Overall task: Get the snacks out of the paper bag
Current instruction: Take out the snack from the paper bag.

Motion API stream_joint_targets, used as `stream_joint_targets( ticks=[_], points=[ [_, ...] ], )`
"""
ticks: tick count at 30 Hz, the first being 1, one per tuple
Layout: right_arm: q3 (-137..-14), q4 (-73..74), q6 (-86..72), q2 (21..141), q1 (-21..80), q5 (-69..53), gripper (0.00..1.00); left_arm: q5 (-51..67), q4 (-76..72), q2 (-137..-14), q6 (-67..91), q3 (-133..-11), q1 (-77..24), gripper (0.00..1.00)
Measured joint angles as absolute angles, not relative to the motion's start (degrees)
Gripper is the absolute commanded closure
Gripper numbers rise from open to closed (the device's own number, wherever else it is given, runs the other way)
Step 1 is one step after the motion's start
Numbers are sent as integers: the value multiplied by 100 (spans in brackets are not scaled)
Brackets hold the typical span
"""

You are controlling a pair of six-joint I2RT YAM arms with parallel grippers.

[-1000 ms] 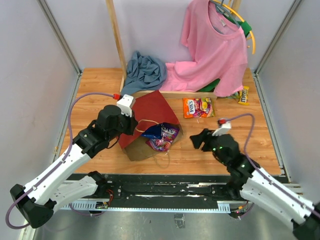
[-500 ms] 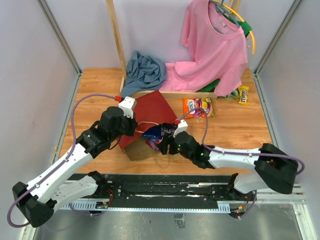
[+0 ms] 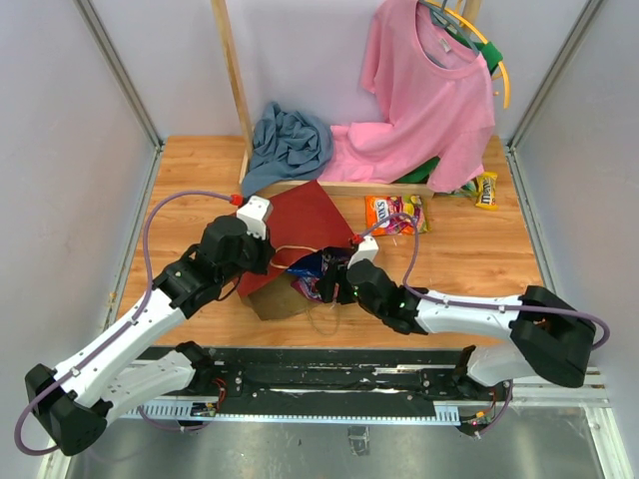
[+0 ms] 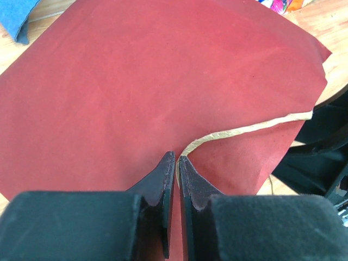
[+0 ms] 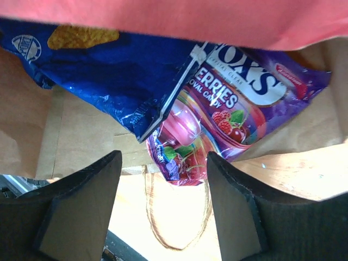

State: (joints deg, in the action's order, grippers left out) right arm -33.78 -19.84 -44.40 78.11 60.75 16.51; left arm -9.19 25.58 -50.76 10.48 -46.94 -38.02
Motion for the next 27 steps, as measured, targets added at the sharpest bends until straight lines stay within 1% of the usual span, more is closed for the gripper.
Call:
stream_joint_targets(
  ticks=[5,11,21,27],
  points=[
    [-3323,-1863,-4484,7671,6073,1892,38,-884,2543,-5070,1048,-4687,-3789,88],
    [-3371,-1828,-4410,8064,6053,1791,41,-777,2504,-5026,1050,-4617,-3721,88],
    [-3588,-1780,-4431,8621,5951,1542,41,-668,2475,-5024,1050,-4565,-3684,88],
    [-3857,-1474,-4456,8783,5951,1518,37,-631,2449,-5022,1050,-4534,-3682,88]
  ],
)
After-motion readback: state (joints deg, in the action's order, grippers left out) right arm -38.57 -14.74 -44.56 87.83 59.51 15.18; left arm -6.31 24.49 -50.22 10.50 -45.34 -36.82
